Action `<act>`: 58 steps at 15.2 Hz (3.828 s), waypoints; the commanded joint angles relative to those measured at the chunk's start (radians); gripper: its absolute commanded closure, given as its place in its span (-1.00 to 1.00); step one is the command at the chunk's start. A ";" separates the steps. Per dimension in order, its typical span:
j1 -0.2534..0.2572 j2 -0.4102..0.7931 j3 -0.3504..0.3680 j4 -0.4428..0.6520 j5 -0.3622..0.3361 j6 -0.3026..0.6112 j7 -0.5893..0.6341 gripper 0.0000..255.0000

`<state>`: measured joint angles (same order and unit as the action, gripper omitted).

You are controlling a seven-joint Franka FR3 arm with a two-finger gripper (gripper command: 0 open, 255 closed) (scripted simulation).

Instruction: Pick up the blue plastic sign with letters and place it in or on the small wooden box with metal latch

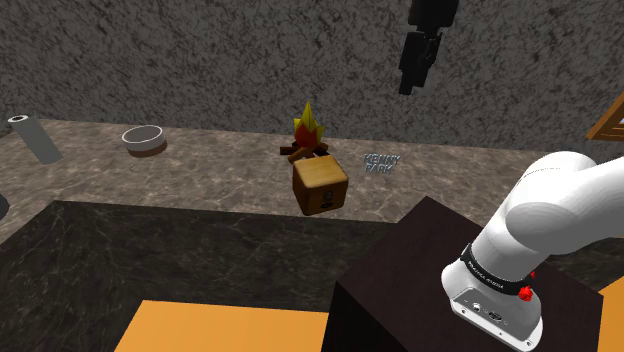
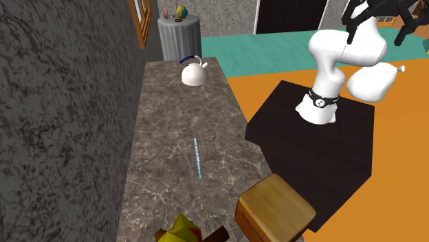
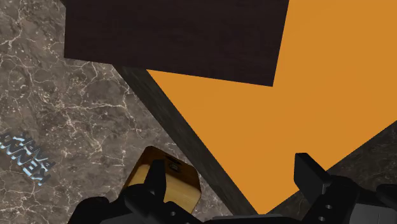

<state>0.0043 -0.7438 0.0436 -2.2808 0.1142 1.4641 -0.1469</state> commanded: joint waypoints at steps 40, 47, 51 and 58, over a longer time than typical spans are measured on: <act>-0.075 1.021 -0.565 0.026 0.236 1.004 -1.382 -1.00; -0.228 1.305 -0.449 0.288 0.392 1.008 -1.592 -1.00; -0.255 1.369 -0.420 0.331 0.420 1.029 -1.620 -1.00; -0.271 1.420 -0.394 0.347 0.447 1.063 -1.637 -1.00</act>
<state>-0.2649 0.6733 -0.3515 -1.9363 0.5603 2.5268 -1.7835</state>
